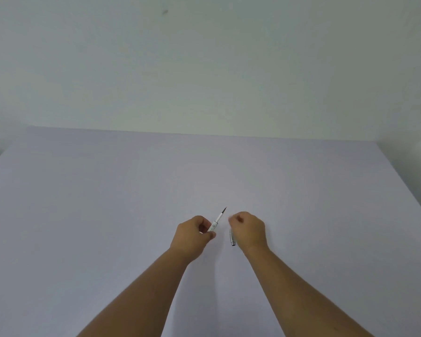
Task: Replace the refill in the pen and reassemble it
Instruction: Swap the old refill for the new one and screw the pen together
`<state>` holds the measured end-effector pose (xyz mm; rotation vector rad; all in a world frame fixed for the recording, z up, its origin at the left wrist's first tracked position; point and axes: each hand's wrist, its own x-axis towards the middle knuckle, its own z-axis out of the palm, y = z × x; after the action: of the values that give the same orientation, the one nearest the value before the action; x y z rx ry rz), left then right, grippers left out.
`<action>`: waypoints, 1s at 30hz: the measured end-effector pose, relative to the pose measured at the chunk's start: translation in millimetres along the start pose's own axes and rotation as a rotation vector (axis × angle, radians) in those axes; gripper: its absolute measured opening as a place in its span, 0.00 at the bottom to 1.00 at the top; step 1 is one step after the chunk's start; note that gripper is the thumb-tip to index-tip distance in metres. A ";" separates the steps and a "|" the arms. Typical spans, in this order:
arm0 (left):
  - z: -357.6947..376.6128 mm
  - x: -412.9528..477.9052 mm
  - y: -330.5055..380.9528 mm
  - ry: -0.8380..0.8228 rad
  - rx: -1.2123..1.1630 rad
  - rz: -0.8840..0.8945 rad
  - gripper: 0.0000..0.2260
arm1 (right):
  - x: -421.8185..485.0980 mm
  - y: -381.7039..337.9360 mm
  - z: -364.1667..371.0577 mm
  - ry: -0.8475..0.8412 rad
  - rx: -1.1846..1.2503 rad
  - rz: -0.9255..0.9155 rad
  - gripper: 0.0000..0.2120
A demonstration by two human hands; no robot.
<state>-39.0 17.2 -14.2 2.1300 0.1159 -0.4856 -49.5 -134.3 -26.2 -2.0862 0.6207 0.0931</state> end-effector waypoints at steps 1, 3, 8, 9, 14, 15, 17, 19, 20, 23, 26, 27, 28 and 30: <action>-0.3 -0.2 -2.8 -0.001 -0.009 -0.006 0.03 | 0.1 4.4 2.5 -0.012 -0.244 -0.058 0.10; -1.0 -1.2 -7.3 -0.013 -0.035 -0.011 0.04 | -1.8 13.3 9.4 -0.044 -0.598 -0.179 0.10; -3.9 -2.9 -9.4 -0.047 -0.055 0.001 0.11 | -6.2 22.1 19.9 -0.049 -0.585 -0.221 0.07; -4.7 -2.8 -9.2 -0.048 -0.053 0.005 0.12 | -5.1 20.1 18.5 -0.030 -0.506 -0.198 0.07; -7.7 -3.8 -4.8 -0.064 -0.053 0.013 0.13 | 4.8 -12.2 -7.5 0.078 0.248 0.043 0.09; -8.1 -4.3 -3.3 -0.066 -0.043 0.018 0.13 | 7.2 -18.5 -13.4 0.094 0.373 0.081 0.12; -8.6 -4.9 -0.7 -0.065 -0.014 0.028 0.14 | 11.1 -27.0 -21.4 0.082 0.508 0.126 0.12; -8.5 -5.2 1.6 -0.061 -0.007 0.037 0.14 | 11.1 -32.7 -26.2 0.054 0.519 0.126 0.12; -8.3 -5.2 2.5 -0.060 -0.008 0.041 0.15 | 10.4 -34.2 -27.2 0.035 0.522 0.120 0.13; -7.7 -6.5 4.8 -0.060 -0.001 0.054 0.15 | 7.3 -35.3 -27.6 -0.029 0.547 0.118 0.12; -6.7 -7.0 5.6 -0.061 -0.004 0.059 0.14 | 3.4 -35.8 -26.3 -0.073 0.546 0.114 0.08; -6.5 -7.1 5.6 -0.061 -0.011 0.057 0.13 | 2.4 -36.0 -25.7 -0.086 0.533 0.104 0.06; -6.4 -7.2 5.6 -0.060 -0.017 0.056 0.12 | 1.3 -36.3 -25.4 -0.095 0.517 0.092 0.05; -6.3 -7.3 5.4 -0.057 -0.029 0.053 0.11 | -0.8 -36.7 -25.0 -0.108 0.482 0.070 0.04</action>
<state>-42.4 19.9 -4.1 2.0834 0.0339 -0.5101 -37.4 -137.9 16.4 -1.5841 0.5836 0.0856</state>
